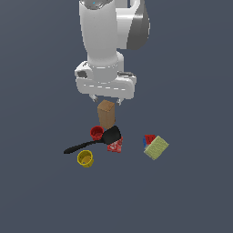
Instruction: Pick up a designated object from a clutter of objects.
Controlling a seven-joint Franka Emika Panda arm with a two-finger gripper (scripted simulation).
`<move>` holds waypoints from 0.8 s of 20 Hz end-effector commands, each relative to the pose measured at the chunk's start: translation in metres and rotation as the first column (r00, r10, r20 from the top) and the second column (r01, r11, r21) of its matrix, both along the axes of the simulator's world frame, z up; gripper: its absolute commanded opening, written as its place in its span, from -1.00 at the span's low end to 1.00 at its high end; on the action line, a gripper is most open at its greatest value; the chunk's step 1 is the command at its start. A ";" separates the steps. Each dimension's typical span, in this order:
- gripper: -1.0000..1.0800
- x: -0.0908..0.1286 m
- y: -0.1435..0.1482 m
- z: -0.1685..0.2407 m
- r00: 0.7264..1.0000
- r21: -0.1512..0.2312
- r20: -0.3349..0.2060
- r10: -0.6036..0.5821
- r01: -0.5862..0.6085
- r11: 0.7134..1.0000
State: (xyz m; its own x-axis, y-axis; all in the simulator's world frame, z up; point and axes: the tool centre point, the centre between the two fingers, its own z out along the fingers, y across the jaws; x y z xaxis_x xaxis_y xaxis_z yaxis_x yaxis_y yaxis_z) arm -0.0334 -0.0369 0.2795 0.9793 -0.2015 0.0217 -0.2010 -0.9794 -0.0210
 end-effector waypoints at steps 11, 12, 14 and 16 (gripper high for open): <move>0.92 -0.064 -0.015 -0.068 0.981 -0.013 -0.020 -0.191 0.191 0.982; 0.92 -0.068 -0.015 -0.071 0.979 -0.013 -0.021 -0.201 0.201 0.980; 0.92 -0.075 -0.016 -0.077 0.976 -0.014 -0.023 -0.218 0.217 0.976; 0.92 -0.080 -0.017 -0.081 0.973 -0.015 -0.024 -0.230 0.230 0.973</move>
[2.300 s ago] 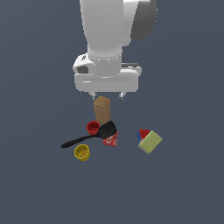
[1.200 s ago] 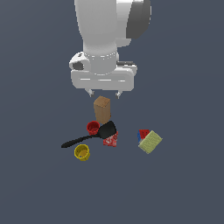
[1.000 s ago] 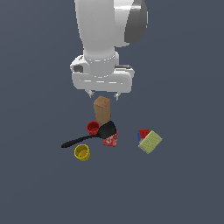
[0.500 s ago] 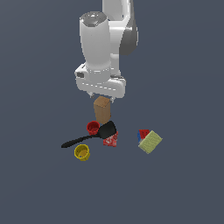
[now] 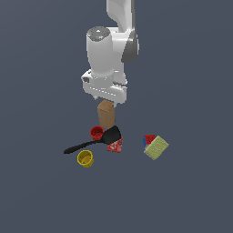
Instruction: Pick up a designated object from a clutter of objects.
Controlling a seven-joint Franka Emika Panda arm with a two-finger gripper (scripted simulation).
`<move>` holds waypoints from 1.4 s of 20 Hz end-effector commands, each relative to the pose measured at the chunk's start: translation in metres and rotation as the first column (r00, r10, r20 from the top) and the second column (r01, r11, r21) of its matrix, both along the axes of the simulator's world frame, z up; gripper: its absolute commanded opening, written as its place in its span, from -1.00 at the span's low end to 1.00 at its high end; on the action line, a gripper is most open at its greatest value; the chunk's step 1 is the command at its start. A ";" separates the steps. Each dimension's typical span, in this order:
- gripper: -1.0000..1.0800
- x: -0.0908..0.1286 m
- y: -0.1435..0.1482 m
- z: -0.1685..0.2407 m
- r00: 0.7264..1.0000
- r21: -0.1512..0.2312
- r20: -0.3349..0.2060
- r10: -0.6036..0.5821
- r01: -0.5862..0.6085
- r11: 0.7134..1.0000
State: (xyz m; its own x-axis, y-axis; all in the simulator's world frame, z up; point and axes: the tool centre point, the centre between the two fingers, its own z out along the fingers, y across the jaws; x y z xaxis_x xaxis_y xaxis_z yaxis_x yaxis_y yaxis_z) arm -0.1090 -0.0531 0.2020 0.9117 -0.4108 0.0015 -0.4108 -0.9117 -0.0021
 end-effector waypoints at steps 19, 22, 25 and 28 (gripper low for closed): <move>0.92 -0.012 -0.001 -0.040 1.000 -0.002 -0.002 -0.028 0.028 1.000; 0.92 -0.012 -0.001 -0.050 1.000 -0.002 -0.002 -0.028 0.028 1.000; 0.92 -0.012 -0.001 -0.057 1.000 -0.002 -0.002 -0.029 0.029 1.000; 0.92 -0.012 -0.001 -0.059 1.000 -0.002 -0.002 -0.029 0.029 1.000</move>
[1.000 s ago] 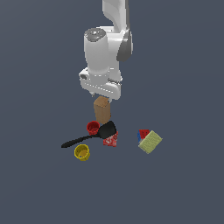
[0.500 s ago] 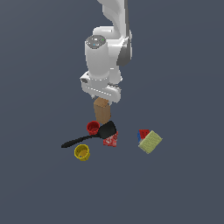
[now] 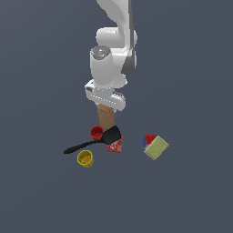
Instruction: Pick up a designated object from a clutter of objects.
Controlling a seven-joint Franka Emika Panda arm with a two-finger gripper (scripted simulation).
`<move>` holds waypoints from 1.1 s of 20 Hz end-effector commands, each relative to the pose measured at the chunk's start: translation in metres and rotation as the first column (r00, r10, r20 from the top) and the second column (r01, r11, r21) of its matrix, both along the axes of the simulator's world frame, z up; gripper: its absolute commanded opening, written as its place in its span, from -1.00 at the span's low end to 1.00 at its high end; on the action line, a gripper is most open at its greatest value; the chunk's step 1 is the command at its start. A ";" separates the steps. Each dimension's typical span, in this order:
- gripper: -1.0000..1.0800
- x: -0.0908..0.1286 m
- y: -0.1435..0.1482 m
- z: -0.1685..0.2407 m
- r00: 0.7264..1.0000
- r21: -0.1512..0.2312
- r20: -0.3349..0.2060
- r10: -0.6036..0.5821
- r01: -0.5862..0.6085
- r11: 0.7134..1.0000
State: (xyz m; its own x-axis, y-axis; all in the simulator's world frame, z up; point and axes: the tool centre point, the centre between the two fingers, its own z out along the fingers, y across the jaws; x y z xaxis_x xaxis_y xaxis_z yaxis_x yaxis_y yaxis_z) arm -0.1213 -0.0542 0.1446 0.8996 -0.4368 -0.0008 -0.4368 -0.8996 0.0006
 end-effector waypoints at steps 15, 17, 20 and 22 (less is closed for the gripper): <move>-1.00 0.000 0.004 0.003 1.000 0.000 0.002 0.000 0.000 1.000; -1.00 0.000 0.008 0.007 1.000 0.000 0.002 0.000 0.000 1.000; -1.00 0.000 0.017 0.017 1.000 -0.001 0.002 0.000 0.000 1.000; -1.00 -0.001 0.025 0.025 1.000 -0.002 0.002 0.000 0.000 1.000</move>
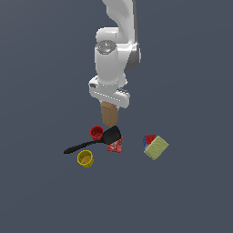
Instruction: Pick up a designated object from a clutter of objects.
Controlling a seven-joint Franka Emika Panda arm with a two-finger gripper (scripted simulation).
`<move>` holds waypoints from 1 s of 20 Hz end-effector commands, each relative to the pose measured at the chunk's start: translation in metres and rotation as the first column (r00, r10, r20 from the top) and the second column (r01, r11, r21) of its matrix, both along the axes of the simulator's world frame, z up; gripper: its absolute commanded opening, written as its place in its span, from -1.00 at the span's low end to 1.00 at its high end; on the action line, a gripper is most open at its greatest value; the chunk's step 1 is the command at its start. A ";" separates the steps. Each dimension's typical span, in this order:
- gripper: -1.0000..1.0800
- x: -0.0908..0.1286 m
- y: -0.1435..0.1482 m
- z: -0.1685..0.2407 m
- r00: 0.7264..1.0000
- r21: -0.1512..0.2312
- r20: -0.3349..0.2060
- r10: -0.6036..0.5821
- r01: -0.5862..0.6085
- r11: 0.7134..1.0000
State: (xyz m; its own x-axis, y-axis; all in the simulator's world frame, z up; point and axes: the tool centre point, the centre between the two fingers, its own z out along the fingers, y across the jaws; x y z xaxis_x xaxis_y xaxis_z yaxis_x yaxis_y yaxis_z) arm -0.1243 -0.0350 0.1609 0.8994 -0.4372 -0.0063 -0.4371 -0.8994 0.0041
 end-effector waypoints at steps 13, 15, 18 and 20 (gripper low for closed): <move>-1.00 -0.001 0.096 0.101 1.000 -0.003 0.008 0.001 -0.001 1.000; -1.00 -0.001 0.113 0.118 1.000 -0.003 0.008 0.001 -0.001 1.000; -1.00 -0.001 0.138 0.144 1.000 -0.003 0.007 0.002 -0.002 1.000; -1.00 -0.001 0.155 0.161 1.000 -0.002 0.007 0.002 -0.002 1.000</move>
State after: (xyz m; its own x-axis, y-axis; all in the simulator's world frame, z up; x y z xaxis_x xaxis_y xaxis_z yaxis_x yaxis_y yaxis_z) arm -0.1262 0.1068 0.3054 0.9003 -0.4352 -0.0045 -0.4352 -0.9003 0.0075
